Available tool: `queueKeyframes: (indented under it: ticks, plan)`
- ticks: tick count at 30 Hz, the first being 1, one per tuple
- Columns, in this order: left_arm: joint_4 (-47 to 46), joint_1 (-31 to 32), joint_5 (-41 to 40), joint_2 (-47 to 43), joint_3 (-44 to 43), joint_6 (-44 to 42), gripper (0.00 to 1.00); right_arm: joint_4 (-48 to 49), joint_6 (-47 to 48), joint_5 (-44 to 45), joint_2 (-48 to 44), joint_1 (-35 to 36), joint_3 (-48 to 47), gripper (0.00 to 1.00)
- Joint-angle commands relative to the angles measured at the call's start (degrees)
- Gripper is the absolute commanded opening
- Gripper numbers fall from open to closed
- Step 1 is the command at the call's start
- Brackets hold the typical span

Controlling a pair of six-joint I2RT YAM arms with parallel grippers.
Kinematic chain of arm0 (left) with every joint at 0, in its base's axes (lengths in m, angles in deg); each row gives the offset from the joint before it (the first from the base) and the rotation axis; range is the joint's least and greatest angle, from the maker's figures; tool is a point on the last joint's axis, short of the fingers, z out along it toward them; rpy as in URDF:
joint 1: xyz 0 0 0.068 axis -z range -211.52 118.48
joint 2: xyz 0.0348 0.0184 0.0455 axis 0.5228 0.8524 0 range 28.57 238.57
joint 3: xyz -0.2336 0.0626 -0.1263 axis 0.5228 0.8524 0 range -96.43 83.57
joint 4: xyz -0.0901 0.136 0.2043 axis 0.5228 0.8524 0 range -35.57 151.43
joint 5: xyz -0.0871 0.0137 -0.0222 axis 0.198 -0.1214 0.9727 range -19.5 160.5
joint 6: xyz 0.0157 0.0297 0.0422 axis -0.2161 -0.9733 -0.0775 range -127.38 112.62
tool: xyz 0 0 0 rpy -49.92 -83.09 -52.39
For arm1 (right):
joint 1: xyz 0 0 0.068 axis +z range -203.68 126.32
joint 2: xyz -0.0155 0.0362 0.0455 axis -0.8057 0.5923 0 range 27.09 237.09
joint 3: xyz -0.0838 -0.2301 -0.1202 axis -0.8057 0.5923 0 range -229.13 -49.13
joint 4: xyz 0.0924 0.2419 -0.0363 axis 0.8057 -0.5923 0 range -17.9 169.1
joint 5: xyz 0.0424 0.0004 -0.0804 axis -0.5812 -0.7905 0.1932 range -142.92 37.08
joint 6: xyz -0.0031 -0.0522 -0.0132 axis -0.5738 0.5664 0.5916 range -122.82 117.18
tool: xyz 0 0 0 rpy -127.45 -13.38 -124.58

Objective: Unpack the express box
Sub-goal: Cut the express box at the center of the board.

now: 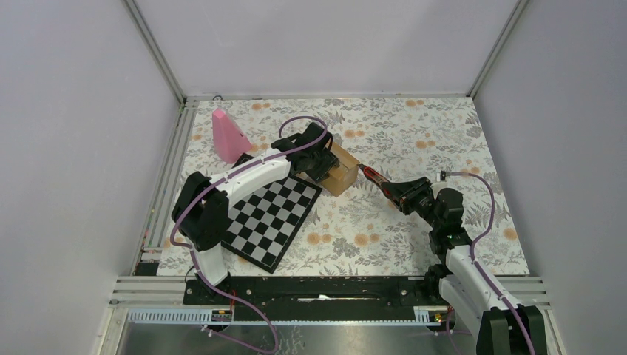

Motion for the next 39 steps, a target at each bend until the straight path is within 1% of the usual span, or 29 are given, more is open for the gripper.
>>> queueKeyframes:
  ticks: [1,15,24,32,39]
  plan:
    - [-0.56,0.1,-0.06,-0.83,-0.84,1.44,0.47,1.23,0.59,1.11,-1.55,-0.24,-0.2,0.0]
    - [-0.58,0.17,-0.09,-0.92,-0.84,1.43,0.47,2.54,0.37,0.86,-0.66,-0.26,0.02,0.0]
    - [-0.57,0.16,-0.05,-0.75,-0.92,1.44,0.47,5.09,-0.35,0.07,0.96,-0.24,0.3,0.0]
    - [-0.56,0.21,0.04,-0.48,-1.13,1.35,0.47,3.23,-0.09,0.48,-0.6,-0.24,-0.6,0.0]
    - [-0.59,0.17,0.13,-0.4,-1.18,1.34,0.47,3.7,-0.03,0.05,0.25,-0.24,-0.67,0.0]
